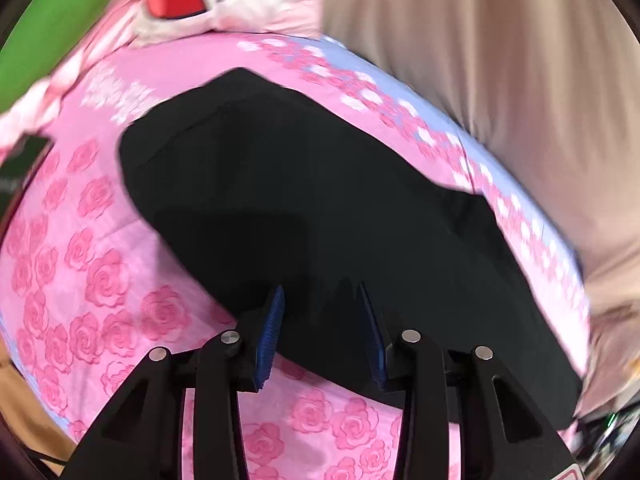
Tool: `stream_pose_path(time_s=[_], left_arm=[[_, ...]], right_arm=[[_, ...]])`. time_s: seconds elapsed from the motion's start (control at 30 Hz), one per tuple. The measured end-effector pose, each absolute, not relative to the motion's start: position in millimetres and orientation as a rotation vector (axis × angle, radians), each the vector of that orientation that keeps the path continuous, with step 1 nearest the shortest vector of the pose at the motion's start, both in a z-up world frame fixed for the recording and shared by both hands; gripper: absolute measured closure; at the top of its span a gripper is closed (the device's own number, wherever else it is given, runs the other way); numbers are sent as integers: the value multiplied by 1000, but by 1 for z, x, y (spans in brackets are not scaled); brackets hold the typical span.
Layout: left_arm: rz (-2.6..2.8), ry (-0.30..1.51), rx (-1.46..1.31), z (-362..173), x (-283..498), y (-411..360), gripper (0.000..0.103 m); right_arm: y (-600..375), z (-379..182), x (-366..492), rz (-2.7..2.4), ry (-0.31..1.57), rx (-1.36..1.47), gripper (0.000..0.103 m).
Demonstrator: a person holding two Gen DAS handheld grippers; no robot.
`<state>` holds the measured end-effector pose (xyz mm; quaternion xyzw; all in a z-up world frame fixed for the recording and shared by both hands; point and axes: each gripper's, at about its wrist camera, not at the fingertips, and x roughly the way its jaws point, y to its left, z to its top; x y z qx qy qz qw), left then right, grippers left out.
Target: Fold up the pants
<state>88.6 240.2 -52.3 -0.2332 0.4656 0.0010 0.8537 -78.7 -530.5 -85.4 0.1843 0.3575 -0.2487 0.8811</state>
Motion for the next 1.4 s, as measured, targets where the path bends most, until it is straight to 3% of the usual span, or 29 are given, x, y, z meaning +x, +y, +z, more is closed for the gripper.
stream_pose_path(time_s=[0.07, 0.13, 0.2, 0.23, 0.47, 0.5, 0.53, 0.57, 0.73, 0.87, 0.9, 0.97, 1.0, 1.03, 1.13, 1.23, 1.4], left_arm=[[59, 938, -560, -49, 83, 270, 67], [116, 894, -610, -47, 77, 296, 65], [158, 875, -673, -49, 72, 321, 64], [160, 870, -708, -53, 71, 332, 64], [101, 925, -892, -97, 91, 365, 64], [95, 912, -884, -95, 97, 365, 67], [88, 899, -855, -89, 104, 363, 89], [75, 884, -804, -77, 111, 360, 100], [4, 770, -688, -30, 134, 355, 98], [52, 912, -701, -71, 151, 362, 97], [67, 907, -688, -78, 138, 360, 88], [78, 889, -697, -84, 121, 360, 80], [86, 890, -724, -88, 112, 362, 67], [91, 884, -753, -91, 104, 364, 61], [44, 874, -816, -92, 91, 367, 58], [2, 874, -863, -91, 98, 361, 40], [-10, 861, -920, -95, 118, 354, 24]], right_arm=[[-508, -73, -97, -485, 691, 375, 92], [-485, -62, -105, -434, 671, 351, 83], [-460, -56, -103, -395, 670, 332, 54], [-451, -56, -103, -378, 669, 331, 52], [-416, -75, -87, -274, 726, 414, 52], [-413, -76, -84, -276, 733, 430, 52], [-412, -77, -84, -278, 736, 442, 52], [-409, -75, -86, -287, 730, 449, 52], [-406, -64, -91, -307, 684, 444, 49], [-416, -76, -90, -329, 722, 474, 49], [-419, -78, -92, -325, 726, 482, 48], [-423, -84, -95, -328, 736, 496, 46], [-425, -86, -96, -333, 742, 499, 46], [-428, -88, -96, -338, 743, 505, 46], [-431, -92, -97, -336, 740, 535, 43], [-433, -97, -99, -334, 738, 555, 35], [-445, -103, -111, -344, 724, 605, 29]])
